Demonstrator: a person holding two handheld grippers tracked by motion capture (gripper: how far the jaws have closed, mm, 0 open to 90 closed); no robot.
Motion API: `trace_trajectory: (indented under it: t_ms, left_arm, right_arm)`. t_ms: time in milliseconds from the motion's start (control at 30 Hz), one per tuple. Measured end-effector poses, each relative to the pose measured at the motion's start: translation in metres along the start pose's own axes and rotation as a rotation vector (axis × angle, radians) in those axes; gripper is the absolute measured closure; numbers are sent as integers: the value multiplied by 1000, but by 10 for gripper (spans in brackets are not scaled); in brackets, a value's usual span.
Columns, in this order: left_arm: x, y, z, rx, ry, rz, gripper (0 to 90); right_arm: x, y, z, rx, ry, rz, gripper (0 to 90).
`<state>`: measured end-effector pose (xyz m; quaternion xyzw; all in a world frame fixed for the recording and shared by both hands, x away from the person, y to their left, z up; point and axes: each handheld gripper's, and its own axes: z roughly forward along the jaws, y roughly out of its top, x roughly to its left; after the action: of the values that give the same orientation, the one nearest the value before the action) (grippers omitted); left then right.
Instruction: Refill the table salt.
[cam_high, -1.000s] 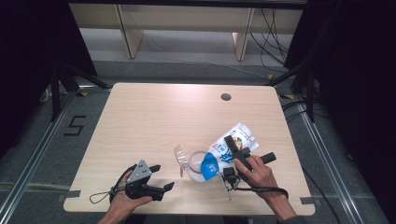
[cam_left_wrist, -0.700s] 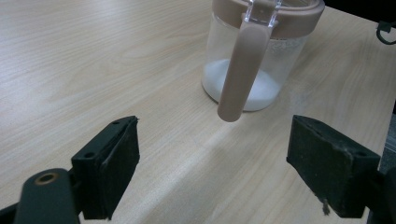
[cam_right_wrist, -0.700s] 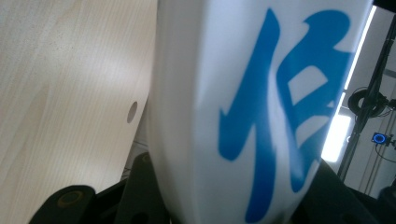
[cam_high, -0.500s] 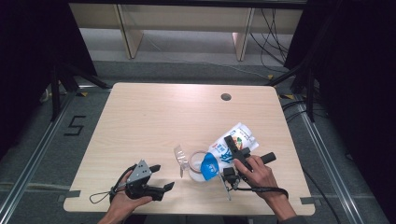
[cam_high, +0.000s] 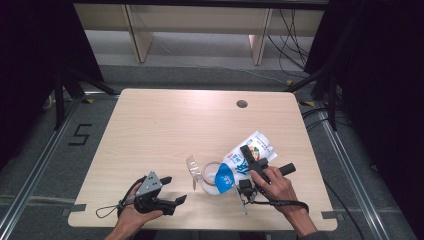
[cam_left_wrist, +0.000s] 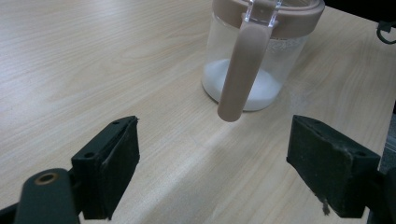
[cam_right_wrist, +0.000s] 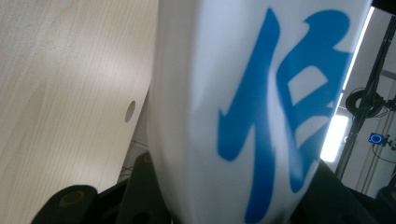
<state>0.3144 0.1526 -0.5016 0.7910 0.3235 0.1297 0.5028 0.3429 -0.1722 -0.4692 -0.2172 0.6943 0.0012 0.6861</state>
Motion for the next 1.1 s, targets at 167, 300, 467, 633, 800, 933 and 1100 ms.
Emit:
trace_trajectory:
  t_ms: [167, 300, 467, 633, 800, 933, 1100]
  left_arm:
    - [0, 0, 0, 1, 1, 0, 164]
    - [0, 0, 0, 0, 0, -1, 164]
    - [0, 0, 0, 0, 1, -1, 164]
    - [0, 0, 0, 0, 0, -1, 164]
    - [0, 0, 0, -1, 2, 0, 164]
    - [0, 0, 0, 0, 1, 0, 164]
    - [0, 0, 0, 1, 0, 0, 164]
  right_arm:
    - [-2, 0, 0, -6, -7, -31, 652]
    - [-3, 0, 0, -5, -9, -34, 654]
    - [-1, 0, 0, 2, -5, -14, 659]
    - [-1, 0, 0, 4, -3, -14, 660]
    - [-1, 0, 0, 5, -6, -14, 663]
    - [-1, 0, 0, 7, -8, -18, 665]
    - [-3, 0, 0, 5, -15, -35, 670]
